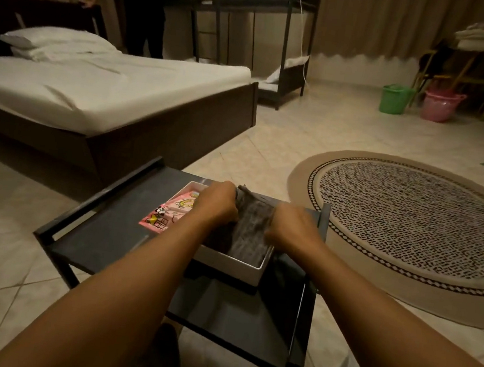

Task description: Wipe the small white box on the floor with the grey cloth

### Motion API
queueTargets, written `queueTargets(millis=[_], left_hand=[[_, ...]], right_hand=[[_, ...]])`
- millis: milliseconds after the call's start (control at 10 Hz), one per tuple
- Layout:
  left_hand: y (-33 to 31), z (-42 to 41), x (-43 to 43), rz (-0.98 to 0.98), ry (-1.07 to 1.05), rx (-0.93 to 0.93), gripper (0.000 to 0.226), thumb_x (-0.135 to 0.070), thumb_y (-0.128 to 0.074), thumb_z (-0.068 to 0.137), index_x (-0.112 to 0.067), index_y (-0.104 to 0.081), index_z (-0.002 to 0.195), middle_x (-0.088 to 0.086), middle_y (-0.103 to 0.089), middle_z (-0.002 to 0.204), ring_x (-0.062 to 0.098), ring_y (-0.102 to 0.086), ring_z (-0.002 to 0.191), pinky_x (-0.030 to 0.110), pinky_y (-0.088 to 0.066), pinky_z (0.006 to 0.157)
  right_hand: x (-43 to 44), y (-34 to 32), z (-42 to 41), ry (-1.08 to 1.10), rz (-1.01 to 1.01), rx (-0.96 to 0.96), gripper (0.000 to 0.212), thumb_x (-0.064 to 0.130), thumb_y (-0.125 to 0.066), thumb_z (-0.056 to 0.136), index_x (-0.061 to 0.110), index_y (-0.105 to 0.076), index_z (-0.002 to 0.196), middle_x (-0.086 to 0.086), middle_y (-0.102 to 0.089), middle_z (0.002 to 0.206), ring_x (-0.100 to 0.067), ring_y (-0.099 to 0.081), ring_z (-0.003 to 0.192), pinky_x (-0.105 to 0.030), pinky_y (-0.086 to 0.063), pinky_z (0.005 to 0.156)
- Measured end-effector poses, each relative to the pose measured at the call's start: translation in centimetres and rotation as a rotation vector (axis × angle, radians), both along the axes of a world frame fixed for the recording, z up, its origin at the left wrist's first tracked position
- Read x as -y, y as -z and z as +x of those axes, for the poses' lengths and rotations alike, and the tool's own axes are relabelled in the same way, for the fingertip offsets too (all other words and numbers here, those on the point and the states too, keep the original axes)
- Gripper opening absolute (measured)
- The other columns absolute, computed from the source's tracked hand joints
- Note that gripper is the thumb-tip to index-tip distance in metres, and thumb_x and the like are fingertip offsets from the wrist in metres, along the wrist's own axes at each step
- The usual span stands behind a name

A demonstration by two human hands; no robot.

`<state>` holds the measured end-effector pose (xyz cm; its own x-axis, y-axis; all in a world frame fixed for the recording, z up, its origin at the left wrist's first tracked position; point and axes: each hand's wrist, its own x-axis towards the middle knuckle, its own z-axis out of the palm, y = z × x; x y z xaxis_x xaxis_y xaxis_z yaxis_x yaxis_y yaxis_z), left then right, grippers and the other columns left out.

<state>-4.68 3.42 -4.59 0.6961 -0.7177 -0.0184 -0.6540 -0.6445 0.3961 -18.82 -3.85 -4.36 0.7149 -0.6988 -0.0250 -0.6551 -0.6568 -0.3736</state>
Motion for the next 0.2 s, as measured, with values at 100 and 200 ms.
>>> queueTargets(millis=[100,200], left_hand=[[0.1,-0.7,-0.1,0.025,0.032,0.018,0.015,-0.013,-0.073,0.078,-0.012,-0.062,0.087,0.012,-0.067,0.093,0.028,-0.063,0.085,0.039,-0.055,0.074],[0.1,-1.2,-0.6,0.034,-0.033,0.117,0.053,-0.027,-0.077,0.080,-0.007,-0.055,0.124,0.019,-0.056,0.126,0.032,-0.055,0.112,0.044,-0.051,0.093]], right_hand=[[0.1,-0.3,-0.7,-0.072,0.017,0.018,0.007,0.017,-0.070,0.081,0.010,-0.071,0.080,-0.007,-0.068,0.079,-0.020,-0.065,0.069,-0.024,-0.041,0.050],[0.7,-1.5,-2.8,-0.049,0.127,0.145,0.032,0.027,-0.071,0.088,0.016,-0.069,0.118,-0.007,-0.071,0.113,-0.017,-0.064,0.090,-0.028,-0.045,0.067]])
